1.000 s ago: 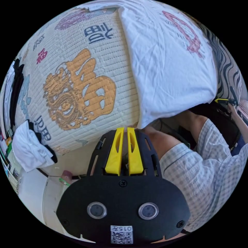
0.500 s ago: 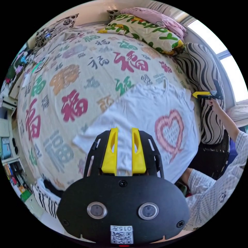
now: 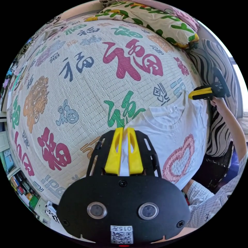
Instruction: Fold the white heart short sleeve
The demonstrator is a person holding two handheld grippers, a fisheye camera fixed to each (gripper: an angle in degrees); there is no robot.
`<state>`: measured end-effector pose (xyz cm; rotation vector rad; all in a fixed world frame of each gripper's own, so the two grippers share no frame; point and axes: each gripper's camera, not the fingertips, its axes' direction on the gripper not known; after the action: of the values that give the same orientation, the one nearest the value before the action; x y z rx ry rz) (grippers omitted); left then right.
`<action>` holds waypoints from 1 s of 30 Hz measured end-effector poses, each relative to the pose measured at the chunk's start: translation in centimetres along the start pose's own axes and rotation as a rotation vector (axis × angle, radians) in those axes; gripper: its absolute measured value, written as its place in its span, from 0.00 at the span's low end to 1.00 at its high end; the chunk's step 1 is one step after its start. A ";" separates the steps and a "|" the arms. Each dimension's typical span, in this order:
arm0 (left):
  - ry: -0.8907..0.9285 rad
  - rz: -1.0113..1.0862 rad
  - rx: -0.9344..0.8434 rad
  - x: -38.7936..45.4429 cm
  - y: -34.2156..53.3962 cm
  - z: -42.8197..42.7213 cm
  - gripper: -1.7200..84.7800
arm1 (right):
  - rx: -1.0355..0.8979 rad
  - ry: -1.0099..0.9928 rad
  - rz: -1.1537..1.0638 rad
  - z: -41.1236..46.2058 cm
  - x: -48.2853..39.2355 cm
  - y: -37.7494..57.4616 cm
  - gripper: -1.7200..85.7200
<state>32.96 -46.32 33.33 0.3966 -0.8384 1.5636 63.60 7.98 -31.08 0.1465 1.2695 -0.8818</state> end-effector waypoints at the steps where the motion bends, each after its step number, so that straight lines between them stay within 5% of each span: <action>1: 0.036 0.002 0.016 -0.5 0.1 0.0 0.03 | -0.004 -0.010 -0.007 -0.3 -0.2 0.0 0.03; 11: -0.053 0.032 0.017 -1.0 0.4 5.6 0.03 | -0.011 0.126 0.008 -0.5 -3.7 -0.8 0.02; 15: -0.017 0.004 0.041 -2.4 1.4 6.7 0.05 | 0.041 0.027 0.068 -1.6 -2.7 0.4 0.05; 23: -0.045 0.035 0.148 -2.2 10.4 6.8 0.08 | 0.339 0.017 0.266 -6.0 -2.4 16.0 0.03; 30: 0.056 0.201 -0.006 7.1 15.5 15.0 0.07 | 0.296 -0.046 0.454 -0.8 -6.3 30.5 0.02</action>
<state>13.60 -51.53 43.95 0.2688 -0.8598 1.7489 82.41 32.05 -36.93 0.6210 0.9997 -0.6668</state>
